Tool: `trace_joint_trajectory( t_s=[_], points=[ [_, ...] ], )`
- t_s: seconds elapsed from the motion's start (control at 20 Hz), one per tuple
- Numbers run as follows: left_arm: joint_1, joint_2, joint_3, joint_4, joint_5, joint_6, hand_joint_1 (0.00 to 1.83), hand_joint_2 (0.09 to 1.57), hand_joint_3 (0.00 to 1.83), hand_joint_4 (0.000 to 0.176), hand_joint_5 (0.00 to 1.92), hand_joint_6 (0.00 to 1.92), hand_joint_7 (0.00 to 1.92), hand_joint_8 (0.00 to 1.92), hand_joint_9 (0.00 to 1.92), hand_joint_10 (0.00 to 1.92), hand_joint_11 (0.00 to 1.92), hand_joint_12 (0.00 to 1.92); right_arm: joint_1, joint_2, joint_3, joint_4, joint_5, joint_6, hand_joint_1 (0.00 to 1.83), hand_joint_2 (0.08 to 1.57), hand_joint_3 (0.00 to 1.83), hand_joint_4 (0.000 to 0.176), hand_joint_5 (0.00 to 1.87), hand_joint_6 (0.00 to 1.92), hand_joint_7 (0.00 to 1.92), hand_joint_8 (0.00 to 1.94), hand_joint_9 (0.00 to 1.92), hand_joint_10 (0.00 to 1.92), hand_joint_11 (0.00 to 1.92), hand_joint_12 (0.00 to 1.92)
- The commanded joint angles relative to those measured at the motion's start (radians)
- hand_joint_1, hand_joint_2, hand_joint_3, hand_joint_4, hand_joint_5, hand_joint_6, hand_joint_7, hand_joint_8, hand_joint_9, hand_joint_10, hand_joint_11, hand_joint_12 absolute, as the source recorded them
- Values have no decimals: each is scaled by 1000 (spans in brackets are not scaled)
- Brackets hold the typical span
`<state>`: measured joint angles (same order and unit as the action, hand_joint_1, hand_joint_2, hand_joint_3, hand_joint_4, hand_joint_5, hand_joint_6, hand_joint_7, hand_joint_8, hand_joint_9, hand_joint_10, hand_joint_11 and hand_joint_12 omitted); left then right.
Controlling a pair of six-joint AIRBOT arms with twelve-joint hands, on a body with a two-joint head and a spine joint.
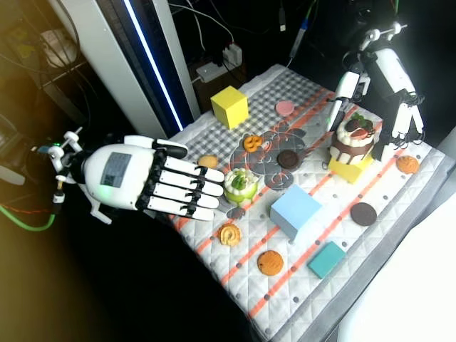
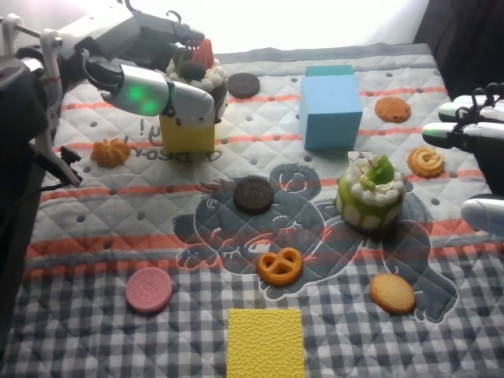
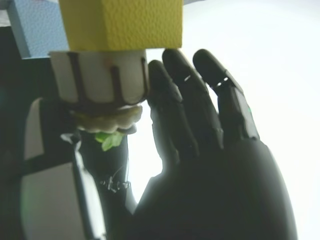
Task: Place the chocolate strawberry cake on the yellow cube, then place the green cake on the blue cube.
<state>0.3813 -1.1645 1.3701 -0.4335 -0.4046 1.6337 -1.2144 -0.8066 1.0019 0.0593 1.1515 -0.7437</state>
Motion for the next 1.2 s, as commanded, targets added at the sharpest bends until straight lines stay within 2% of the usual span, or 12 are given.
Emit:
trace_joint_trajectory(
  t_s=[0.0,0.1,0.15,0.25,0.35,0.45,0.6,0.75,0.85,0.95,1.05,1.15],
  points=[
    [-4,14,-2,6,-114,-4,887,862,0,57,524,1,696,0,584,280,127,1280,4,-2,6,19,120,7,176,1286,1,38,368,1,248,0,250,1,302,9],
    [-4,17,-4,6,-115,-4,883,862,0,54,520,0,708,5,579,274,103,1285,4,-2,6,19,120,8,185,1291,2,50,361,0,240,0,247,0,300,7],
    [-4,18,-5,6,-115,-4,880,862,0,69,512,0,705,4,567,267,84,1280,3,-2,6,19,120,9,185,1292,2,54,358,0,238,0,248,1,304,9],
    [-4,20,-6,6,-116,-4,876,865,0,60,512,0,716,6,591,291,87,1355,2,-2,6,19,120,9,183,1292,2,36,365,3,246,3,249,1,305,9],
    [-3,24,-10,6,-119,-4,858,861,0,77,505,0,698,0,583,314,50,1423,2,-2,6,19,120,10,182,1291,1,46,362,1,243,2,248,0,303,8],
    [-3,28,-13,6,-122,-4,849,859,0,72,501,1,683,0,584,315,59,1431,1,-2,6,19,120,11,184,1293,2,49,365,2,243,1,246,0,310,11],
    [-3,33,-14,4,-122,-4,820,852,0,76,495,0,660,0,583,312,49,1404,0,-2,6,19,120,12,164,1283,0,36,369,3,239,0,243,1,305,8],
    [-3,41,-18,4,-122,-4,780,826,1,101,461,0,635,0,617,234,164,1194,0,-2,6,19,118,12,150,1282,0,48,366,0,229,0,228,0,292,2],
    [-2,47,-24,4,-126,-4,737,814,0,147,377,0,521,0,575,72,51,1102,0,-2,6,19,117,12,148,1284,0,40,368,1,232,1,239,5,326,17],
    [0,53,-31,4,-131,-4,699,801,0,173,298,0,437,0,511,9,5,1122,0,-2,6,19,116,12,159,1287,1,28,379,5,248,6,250,7,324,15],
    [5,59,-37,4,-137,-4,695,772,0,176,253,0,386,0,465,1,0,1119,0,-2,7,19,115,12,157,1279,0,46,374,2,247,4,245,4,309,8],
    [8,61,-39,3,-139,-4,680,786,2,174,224,0,360,0,446,0,0,1128,0,-3,7,20,115,12,160,1281,0,42,376,2,248,4,248,4,311,8]
  ],
)
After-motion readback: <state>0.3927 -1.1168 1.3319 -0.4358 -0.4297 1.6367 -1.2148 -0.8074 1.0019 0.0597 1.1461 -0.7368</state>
